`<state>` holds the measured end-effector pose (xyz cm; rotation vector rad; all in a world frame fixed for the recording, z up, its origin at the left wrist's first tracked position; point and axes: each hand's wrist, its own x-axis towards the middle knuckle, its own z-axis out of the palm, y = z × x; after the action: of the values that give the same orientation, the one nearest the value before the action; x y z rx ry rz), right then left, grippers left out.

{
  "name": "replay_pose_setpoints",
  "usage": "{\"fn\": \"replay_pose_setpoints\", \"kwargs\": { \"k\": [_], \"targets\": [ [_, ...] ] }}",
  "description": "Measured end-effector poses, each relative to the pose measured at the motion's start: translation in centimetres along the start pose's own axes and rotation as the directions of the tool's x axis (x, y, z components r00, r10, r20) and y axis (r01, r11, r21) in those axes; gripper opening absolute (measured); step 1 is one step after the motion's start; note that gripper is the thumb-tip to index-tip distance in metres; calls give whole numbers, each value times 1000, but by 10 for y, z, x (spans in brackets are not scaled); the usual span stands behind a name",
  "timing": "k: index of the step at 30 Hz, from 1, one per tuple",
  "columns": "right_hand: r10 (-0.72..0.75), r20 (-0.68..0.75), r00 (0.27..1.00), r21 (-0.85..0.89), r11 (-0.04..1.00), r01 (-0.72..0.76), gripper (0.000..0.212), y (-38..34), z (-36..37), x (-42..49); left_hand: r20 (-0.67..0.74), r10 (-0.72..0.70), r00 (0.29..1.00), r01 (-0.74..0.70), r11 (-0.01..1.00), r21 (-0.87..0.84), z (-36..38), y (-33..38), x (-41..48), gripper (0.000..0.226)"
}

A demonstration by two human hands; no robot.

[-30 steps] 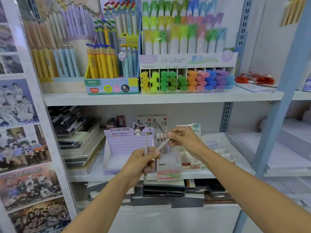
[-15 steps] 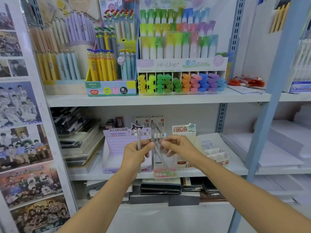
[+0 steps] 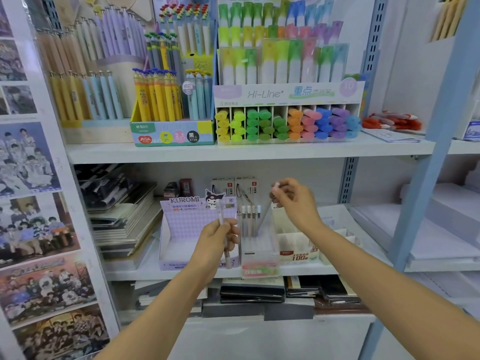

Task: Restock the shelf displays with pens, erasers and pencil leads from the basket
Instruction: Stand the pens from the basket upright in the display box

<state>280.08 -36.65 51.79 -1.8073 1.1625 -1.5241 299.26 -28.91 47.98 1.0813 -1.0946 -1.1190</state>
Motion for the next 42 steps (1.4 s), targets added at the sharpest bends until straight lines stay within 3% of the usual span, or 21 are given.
{"fn": "replay_pose_setpoints", "kwargs": {
  "k": [5, 9, 15, 21, 26, 31, 35, 39, 42],
  "targets": [
    [7, 15, 1000, -168, 986, -5, 7, 31, 1, 10, 55, 37, 998, -43, 994, 103, -7, -14, 6, 23],
    [-30, 33, 999, -263, 964, 38, 8, 48, 15, 10, 32, -74, 997, 73, 997, 31, -7, -23, 14, 16],
    [-58, 93, 994, -396, 914, 91, 9, 64, 24, 12, 41, -20, 999, 20, 1000, 3, -13, -29, 21, 20],
    [-97, 73, 993, -382, 917, 117, 4, 70, 21, 22, 35, -8, 999, 9, 1000, -29, -18, -34, 26, 21],
    [-70, 146, 987, -380, 917, 121, 4, 73, 24, 24, 17, -31, 999, 32, 997, -69, -18, -35, 27, 22],
    [-62, 141, 988, -373, 921, 111, 20, 74, 24, 24, 12, -69, 998, 70, 992, -106, -19, -35, 28, 20],
    [-118, 105, 987, -457, 876, 153, 13, 78, 32, 26, 2, -92, 996, 91, 986, -140, -21, -35, 28, 15],
    [-75, 113, 991, -572, 811, 127, 12, 81, 38, 26, 16, -96, 995, 98, 986, -135, -22, -34, 28, 15],
    [-64, 90, 994, -425, 900, 96, 21, 68, 33, 24, 30, -92, 995, 95, 989, -115, -22, -33, 25, 14]
  ]
}}
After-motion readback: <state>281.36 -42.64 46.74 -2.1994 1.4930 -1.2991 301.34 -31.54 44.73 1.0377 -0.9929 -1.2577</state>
